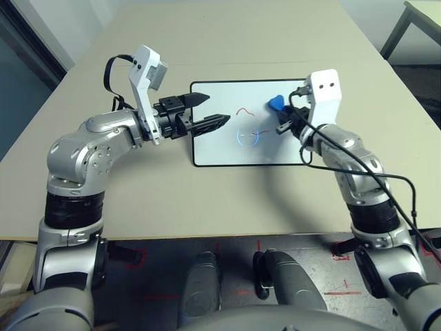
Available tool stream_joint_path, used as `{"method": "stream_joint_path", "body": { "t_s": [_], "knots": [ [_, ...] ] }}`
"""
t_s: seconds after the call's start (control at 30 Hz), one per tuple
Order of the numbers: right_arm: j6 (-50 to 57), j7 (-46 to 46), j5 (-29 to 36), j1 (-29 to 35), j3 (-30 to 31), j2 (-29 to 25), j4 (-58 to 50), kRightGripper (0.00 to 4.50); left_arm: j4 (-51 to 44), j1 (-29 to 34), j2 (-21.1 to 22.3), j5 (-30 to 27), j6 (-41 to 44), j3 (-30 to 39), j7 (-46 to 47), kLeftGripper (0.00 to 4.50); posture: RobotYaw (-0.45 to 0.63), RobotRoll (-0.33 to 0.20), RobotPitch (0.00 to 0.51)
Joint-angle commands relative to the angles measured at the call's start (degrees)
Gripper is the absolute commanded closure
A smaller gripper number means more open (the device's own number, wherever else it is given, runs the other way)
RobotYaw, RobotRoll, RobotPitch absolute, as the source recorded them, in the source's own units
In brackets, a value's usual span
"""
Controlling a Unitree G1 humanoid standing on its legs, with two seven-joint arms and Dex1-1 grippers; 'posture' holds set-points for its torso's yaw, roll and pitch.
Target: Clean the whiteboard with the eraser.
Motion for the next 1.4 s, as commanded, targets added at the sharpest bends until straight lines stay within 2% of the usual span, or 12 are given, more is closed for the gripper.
{"method": "stream_joint_path", "body": {
  "t_s": [0.03,0.2,0.43,0.7,1.1,1.4],
  "knots": [
    [0.7,0.8,-0.3,0.7,1.9,0.8,3.1,3.93,0.0,0.1,-0.1,0.1,-0.4,-0.3,-0.1,0.0,0.04,0.0,0.132],
    [-1.4,0.7,-1.4,-0.4,0.9,0.0,6.5,3.94,0.1,0.0,-0.1,0.2,-0.5,-0.2,-0.2,0.0,0.04,0.0,0.132],
    [-4.1,-0.7,-3.2,-2.7,-2.7,-4.4,10.0,3.94,0.0,0.3,0.0,0.1,-0.5,-0.2,-0.2,0.0,0.04,0.0,0.134],
    [-3.3,-2.6,-4.6,-5.1,-5.4,-7.5,9.5,3.94,0.8,-0.1,-0.2,0.3,-1.0,-0.6,-0.6,0.0,0.03,0.0,0.134],
    [1.0,-0.1,-4.5,-3.0,1.9,-1.9,4.8,3.94,0.3,-0.1,-0.1,0.2,-0.4,-0.8,-0.8,0.0,0.04,0.0,0.14],
    [2.8,2.3,-5.3,-5.1,7.0,0.6,5.9,3.94,-1.0,0.3,0.2,-0.1,0.6,-0.7,-0.4,0.0,0.05,0.0,0.143]
  ]
}}
